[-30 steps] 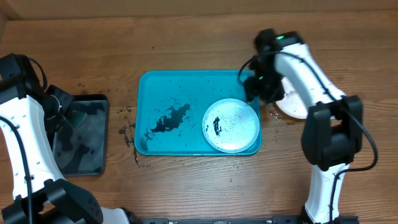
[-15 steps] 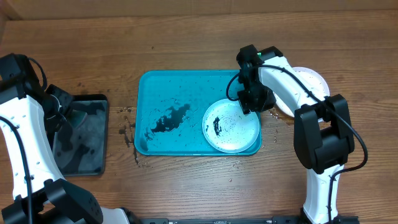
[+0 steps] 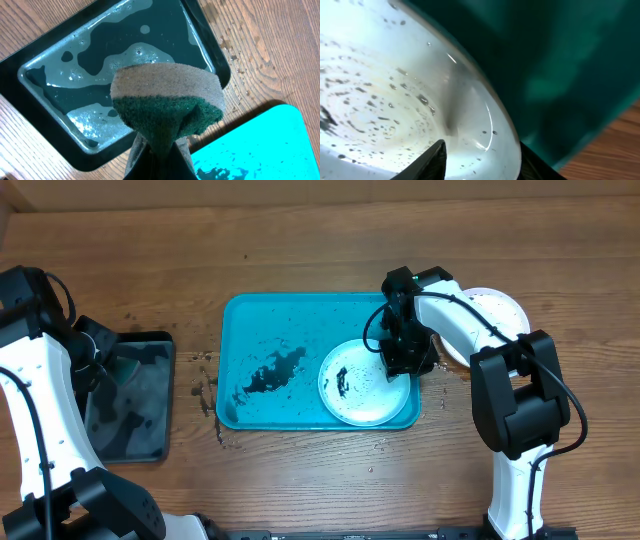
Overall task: Clean dirty plates on tray and stack at the side
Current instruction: 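Move the right gripper to the rim of the remaining white plate, then hold the white plate with the right gripper and scrub it with the left sponge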
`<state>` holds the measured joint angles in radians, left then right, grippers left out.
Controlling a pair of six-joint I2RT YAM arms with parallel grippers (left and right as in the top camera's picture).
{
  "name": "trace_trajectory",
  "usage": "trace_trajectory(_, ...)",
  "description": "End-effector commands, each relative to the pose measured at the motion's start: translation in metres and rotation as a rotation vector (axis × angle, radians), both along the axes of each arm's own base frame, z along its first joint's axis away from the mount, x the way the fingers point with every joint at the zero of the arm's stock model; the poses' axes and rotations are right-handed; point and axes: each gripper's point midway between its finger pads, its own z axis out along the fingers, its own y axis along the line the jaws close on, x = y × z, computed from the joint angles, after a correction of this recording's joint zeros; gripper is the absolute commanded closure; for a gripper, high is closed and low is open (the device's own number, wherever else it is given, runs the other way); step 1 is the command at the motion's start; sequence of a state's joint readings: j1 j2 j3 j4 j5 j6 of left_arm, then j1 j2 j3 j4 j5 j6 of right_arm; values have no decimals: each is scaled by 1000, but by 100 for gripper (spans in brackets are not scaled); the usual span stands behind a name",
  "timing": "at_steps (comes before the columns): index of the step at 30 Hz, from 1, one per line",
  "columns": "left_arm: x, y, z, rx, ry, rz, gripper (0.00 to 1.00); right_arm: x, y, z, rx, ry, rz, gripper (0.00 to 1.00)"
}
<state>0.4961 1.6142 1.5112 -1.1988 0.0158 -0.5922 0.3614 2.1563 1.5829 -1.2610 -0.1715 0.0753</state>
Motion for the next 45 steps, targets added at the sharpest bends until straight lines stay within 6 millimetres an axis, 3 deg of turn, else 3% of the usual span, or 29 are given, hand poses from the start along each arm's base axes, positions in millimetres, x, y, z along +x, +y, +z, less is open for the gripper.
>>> trace_trajectory(1,2,-3,-2,-2,1,-32,96,3,18,14,82,-13,-97,59)
trace_trajectory(4,2,-3,-2,-2,1,-33,95,8,31,13,111,-26,-148,67)
trace_trajectory(8,2,-4,-2,-3,2,-45,96,14,13,-1,-29,-89,-186,62)
trace_trajectory(14,2,-4,-2,-2,-2,-44,96,-10,6,-15,-62,-10,-231,65)
trace_trajectory(18,5,-8,-1,-23,-17,-52,96,-16,4,-14,-80,16,-246,65)
trace_trajectory(24,8,-12,-1,-42,-32,-72,96,-16,4,-14,-81,17,-255,87)
trace_trajectory(28,23,-33,3,-109,-100,-205,96,-8,7,-16,-67,-14,-275,96)
trace_trajectory(36,46,-94,8,-143,-153,-476,96,11,37,-16,25,-63,-399,96)
trace_trajectory(40,54,-138,7,-140,-147,-636,96,18,61,-17,72,-125,-352,96)
trace_trajectory(41,55,-147,6,-142,-144,-661,96,17,66,-18,79,-133,-337,96)
trace_trajectory(42,56,-167,3,-152,-131,-717,96,14,76,-19,93,-149,-291,96)
trace_trajectory(45,57,-196,-8,-168,-98,-796,96,8,89,-22,103,-168,-253,96)
